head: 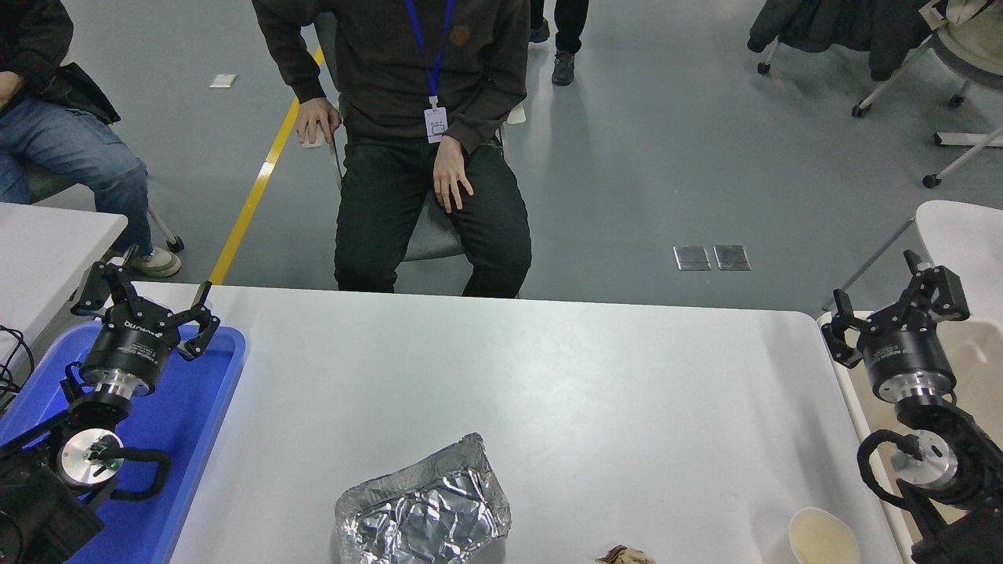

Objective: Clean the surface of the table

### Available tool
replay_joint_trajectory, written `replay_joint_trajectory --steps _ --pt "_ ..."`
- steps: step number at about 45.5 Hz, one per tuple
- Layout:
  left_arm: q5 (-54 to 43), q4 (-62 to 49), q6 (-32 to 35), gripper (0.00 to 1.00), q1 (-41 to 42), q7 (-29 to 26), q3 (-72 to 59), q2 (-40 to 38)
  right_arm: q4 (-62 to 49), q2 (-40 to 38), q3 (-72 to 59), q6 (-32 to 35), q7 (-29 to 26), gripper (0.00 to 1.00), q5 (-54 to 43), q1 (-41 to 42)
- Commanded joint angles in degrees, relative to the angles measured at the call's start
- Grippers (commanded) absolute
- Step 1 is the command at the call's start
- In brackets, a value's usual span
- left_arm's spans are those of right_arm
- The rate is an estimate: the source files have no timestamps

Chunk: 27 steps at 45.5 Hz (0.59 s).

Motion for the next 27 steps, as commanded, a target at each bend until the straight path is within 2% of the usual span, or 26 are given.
replay_joint_trajectory --steps 1,27 --pt "0.0 0.0 0.0 1.00 0.0 0.0 0.0 0.1 0.2 -0.6 0.0 0.1 -0.1 1.00 0.0 0.0" --pt "0.0 0.0 0.0 1.00 0.0 0.0 0.0 0.1 -0.3 -2.6 -1.6 0.2 0.0 1.00 0.0 -0.3"
